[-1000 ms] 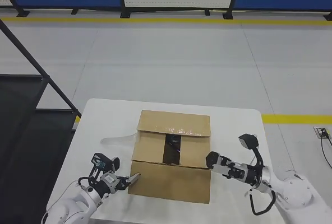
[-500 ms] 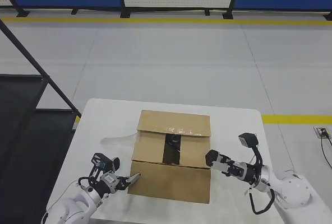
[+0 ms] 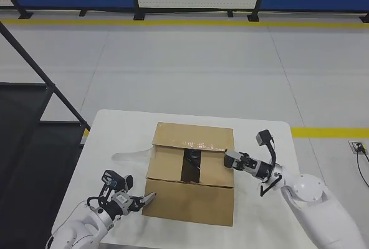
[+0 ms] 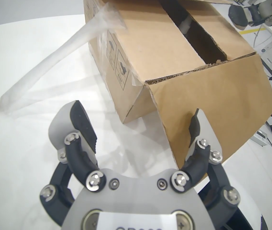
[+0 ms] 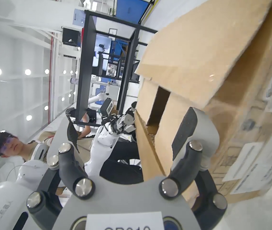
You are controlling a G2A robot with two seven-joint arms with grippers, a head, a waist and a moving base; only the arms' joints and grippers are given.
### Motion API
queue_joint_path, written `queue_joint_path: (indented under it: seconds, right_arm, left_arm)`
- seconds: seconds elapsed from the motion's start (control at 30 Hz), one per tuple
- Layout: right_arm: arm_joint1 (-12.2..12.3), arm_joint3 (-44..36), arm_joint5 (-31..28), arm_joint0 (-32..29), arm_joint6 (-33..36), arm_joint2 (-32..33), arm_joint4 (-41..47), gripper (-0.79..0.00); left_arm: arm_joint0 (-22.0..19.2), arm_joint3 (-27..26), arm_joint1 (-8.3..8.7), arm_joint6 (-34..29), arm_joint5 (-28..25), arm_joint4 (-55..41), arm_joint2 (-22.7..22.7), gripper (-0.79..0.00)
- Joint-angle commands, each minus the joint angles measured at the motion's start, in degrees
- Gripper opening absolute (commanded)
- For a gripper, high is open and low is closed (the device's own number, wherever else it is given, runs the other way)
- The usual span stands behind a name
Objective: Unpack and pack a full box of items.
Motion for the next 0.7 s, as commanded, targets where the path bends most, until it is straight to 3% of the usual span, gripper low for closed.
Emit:
queue_joint_path:
  seconds: [0.0,0.23,0.47,0.67]
  right_arm:
    - [-0.49,1.13,0.07,1.15,-1.50,-0.85,0.57,0.000]
    - [-2.01,3.49,-4.33,3.95,-6.19,-1.87,1.64,0.000]
    - [-3.57,7.03,-5.43,8.40,-15.00,-3.21,-4.17,0.000]
    - [-4.43,9.37,-7.41,10.34,-13.35,-4.93,-3.53,0.000]
  left_arm:
    - [0.00,0.00,0.00,0.00,0.00,0.00,0.00,0.000]
    - [0.00,0.00,0.00,0.00,0.00,0.00,0.00,0.000]
    - [0.00,0.00,0.00,0.00,0.00,0.00,0.00,0.000]
    - [0.00,0.00,0.00,0.00,0.00,0.00,0.00,0.000]
